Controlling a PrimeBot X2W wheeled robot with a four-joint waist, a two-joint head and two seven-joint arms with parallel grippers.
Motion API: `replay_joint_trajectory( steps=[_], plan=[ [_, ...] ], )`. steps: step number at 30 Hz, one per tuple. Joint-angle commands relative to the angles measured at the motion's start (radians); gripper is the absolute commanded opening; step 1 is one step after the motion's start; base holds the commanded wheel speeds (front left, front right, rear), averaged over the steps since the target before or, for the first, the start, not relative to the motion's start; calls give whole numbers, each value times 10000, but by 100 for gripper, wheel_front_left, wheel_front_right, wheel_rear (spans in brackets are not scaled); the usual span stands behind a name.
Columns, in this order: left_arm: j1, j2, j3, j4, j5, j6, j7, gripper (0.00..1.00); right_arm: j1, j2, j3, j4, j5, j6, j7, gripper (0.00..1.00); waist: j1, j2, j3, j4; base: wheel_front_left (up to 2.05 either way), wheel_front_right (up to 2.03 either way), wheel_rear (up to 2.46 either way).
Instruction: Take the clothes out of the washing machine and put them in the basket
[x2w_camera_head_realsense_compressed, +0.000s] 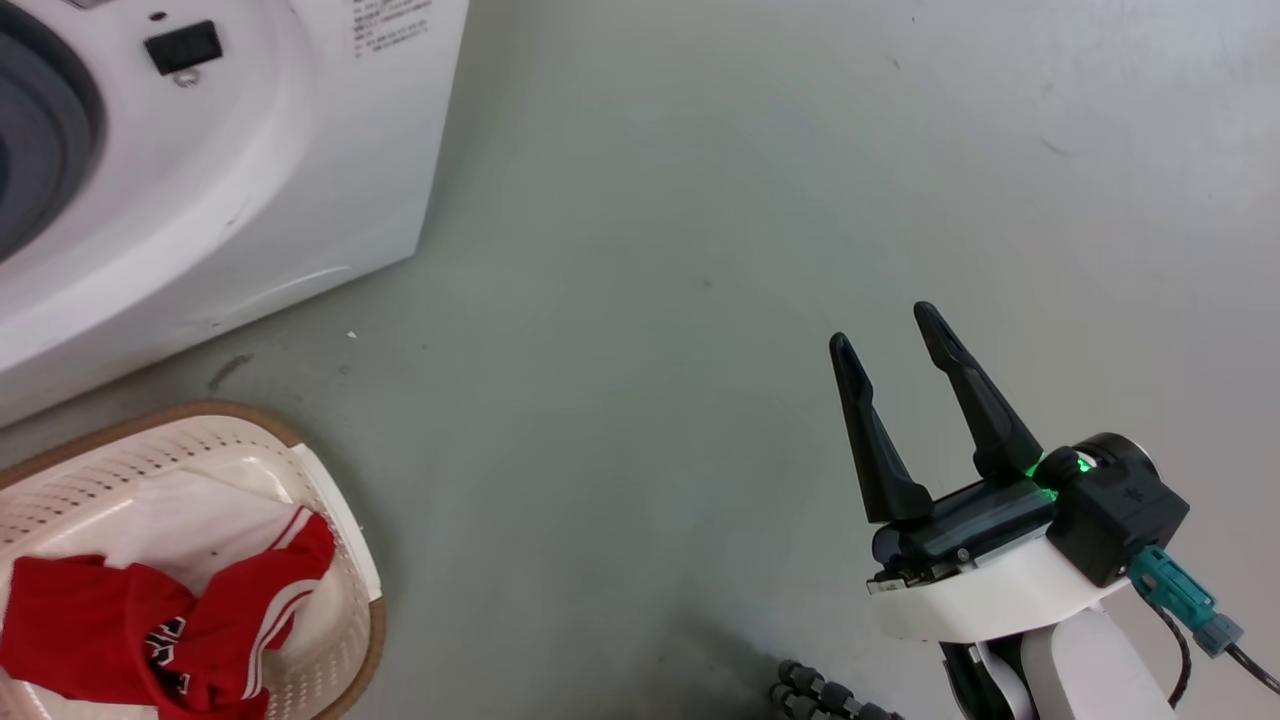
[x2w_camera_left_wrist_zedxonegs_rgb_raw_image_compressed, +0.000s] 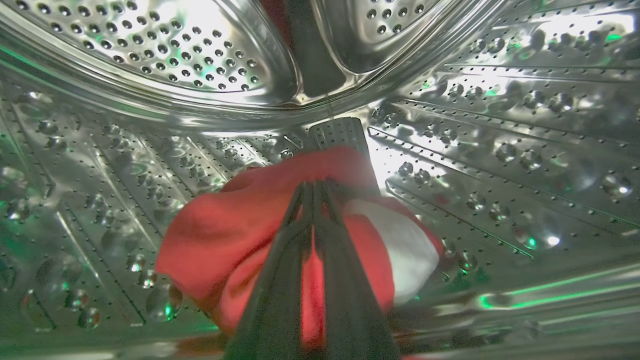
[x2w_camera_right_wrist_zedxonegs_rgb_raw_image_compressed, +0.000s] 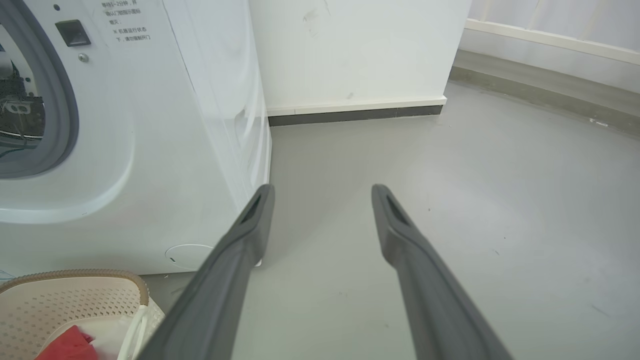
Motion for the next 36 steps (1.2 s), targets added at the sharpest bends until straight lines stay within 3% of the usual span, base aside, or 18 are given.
replay_joint_trajectory(
  steps=[1, 14, 26, 36],
  plan=[
    [447, -194, 101, 128, -162, 111, -425, 0, 88, 12, -85, 42, -64, -7, -7, 100, 0, 0, -456, 266, 0, 0, 0],
    [2414, -1560, 429, 458, -940, 183, -2709, 0, 607, 10, -648, -23, -416, -7, 462, 100, 0, 0, -2411, 1222, 0, 0, 0],
    [3754, -2313, 375, 141, -1211, -15, -3071, 0, 1235, 10, -947, -285, -672, -7, 1038, 100, 0, 0, -4246, 1992, 0, 0, 0],
    [5110, -2748, 398, -934, -1382, -33, -3123, 0, 1775, 12, -1161, -593, -912, -7, 1460, 100, 0, 0, -5236, 2553, 0, 0, 0]
  ],
)
